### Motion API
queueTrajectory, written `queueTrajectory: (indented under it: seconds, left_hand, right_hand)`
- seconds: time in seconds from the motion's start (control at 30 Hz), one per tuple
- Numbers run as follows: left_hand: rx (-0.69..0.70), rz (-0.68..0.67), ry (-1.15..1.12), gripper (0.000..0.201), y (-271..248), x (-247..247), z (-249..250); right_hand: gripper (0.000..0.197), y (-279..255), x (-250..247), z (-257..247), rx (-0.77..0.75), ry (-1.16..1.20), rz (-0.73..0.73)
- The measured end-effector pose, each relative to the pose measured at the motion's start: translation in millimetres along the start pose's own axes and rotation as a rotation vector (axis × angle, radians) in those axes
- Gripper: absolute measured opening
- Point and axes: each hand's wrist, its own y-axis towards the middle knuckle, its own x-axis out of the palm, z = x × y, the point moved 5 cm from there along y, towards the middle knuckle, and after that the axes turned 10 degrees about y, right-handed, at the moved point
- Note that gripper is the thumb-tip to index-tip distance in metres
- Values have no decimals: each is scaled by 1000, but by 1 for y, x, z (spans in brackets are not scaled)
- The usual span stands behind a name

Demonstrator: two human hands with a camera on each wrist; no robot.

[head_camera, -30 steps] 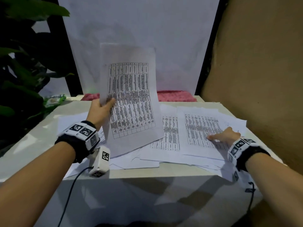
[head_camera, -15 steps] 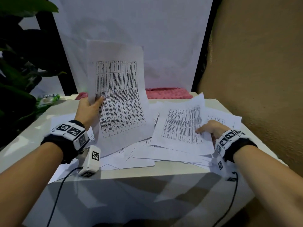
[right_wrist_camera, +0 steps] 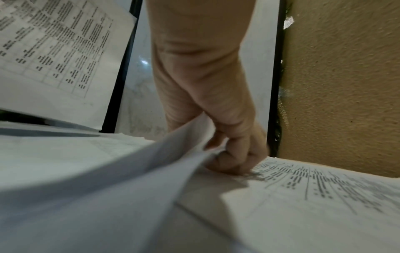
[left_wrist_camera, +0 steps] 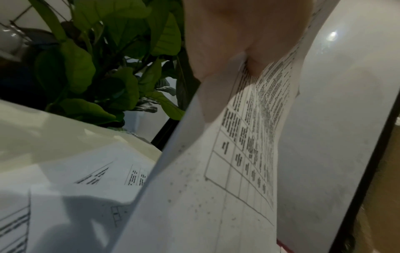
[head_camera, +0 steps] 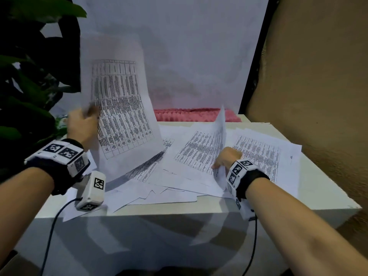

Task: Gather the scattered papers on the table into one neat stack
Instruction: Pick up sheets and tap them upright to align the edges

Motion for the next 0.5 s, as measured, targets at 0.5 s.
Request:
queueTrajectory:
  seconds: [0.5]
  left_hand:
    - [-129, -94, -104, 19, -9, 4, -18]
  right_hand:
    - [26, 15, -80, 24, -97, 403, 172]
